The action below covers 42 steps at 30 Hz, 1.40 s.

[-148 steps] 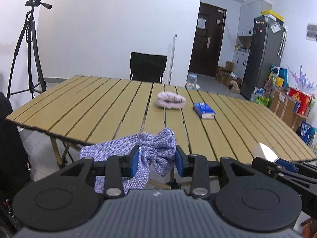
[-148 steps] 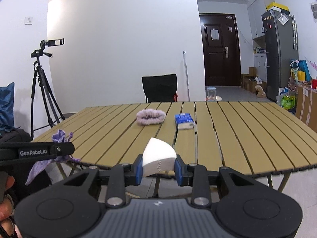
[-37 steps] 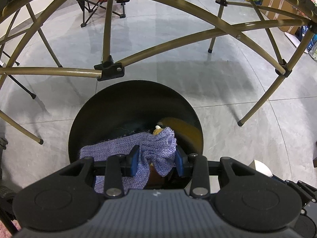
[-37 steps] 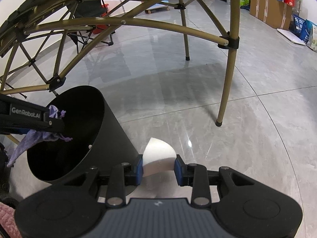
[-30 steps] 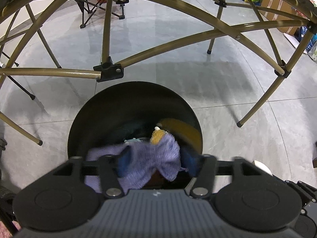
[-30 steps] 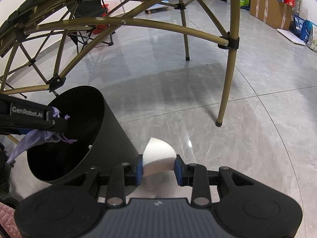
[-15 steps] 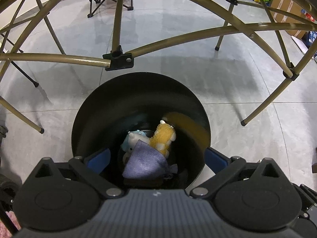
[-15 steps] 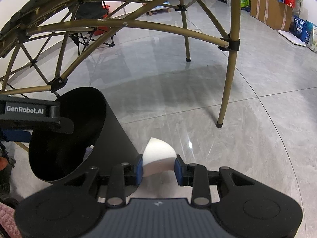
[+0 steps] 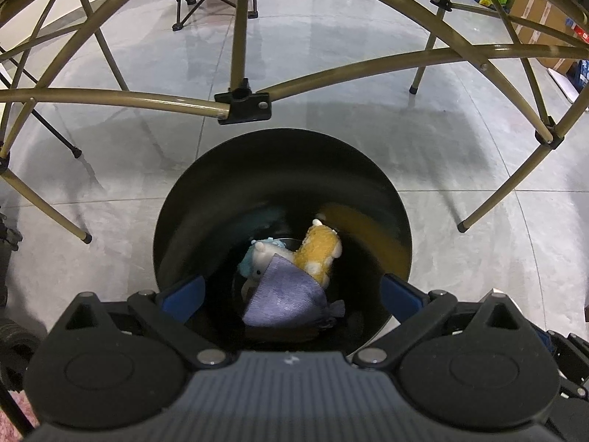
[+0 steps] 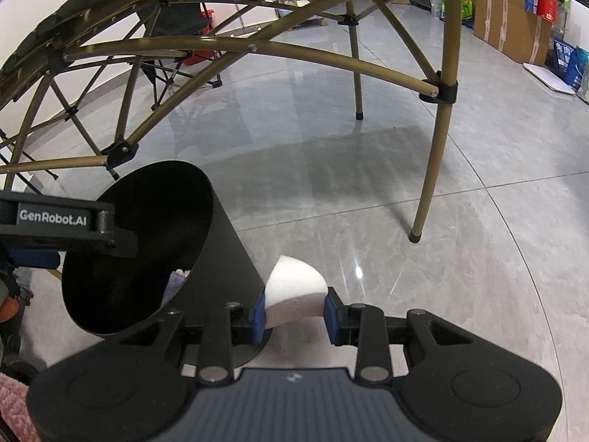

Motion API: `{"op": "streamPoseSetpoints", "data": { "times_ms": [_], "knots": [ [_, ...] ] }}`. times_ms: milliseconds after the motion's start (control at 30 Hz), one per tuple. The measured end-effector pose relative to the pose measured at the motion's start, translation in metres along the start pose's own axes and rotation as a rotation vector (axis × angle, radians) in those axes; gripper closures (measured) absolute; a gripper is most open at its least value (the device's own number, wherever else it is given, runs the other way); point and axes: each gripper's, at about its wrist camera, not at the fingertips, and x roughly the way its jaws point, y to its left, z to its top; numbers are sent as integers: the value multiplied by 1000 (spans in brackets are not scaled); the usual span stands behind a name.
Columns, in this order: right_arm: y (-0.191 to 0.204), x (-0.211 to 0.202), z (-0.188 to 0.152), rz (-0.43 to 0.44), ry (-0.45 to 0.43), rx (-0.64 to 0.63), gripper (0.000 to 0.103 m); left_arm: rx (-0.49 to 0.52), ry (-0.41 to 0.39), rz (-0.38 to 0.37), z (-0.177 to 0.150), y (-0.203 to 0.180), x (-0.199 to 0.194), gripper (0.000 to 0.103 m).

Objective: Collect trash
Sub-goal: 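Move the right tool over the bin and open it to drop the tissue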

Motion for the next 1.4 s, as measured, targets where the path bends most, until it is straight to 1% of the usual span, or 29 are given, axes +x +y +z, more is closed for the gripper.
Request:
{"op": "streamPoseSetpoints", "data": {
  "times_ms": [400, 933, 1400],
  "knots": [
    [31, -6, 7, 25, -22, -55, 72, -44, -20, 19, -5, 34, -9, 0],
    [93, -6, 20, 68, -50, -154, 72, -129, -33, 39, -16, 97, -19, 0],
    [140, 10, 19, 90, -25, -223, 72, -181, -18, 61, -32, 142, -14, 0]
  ]
}}
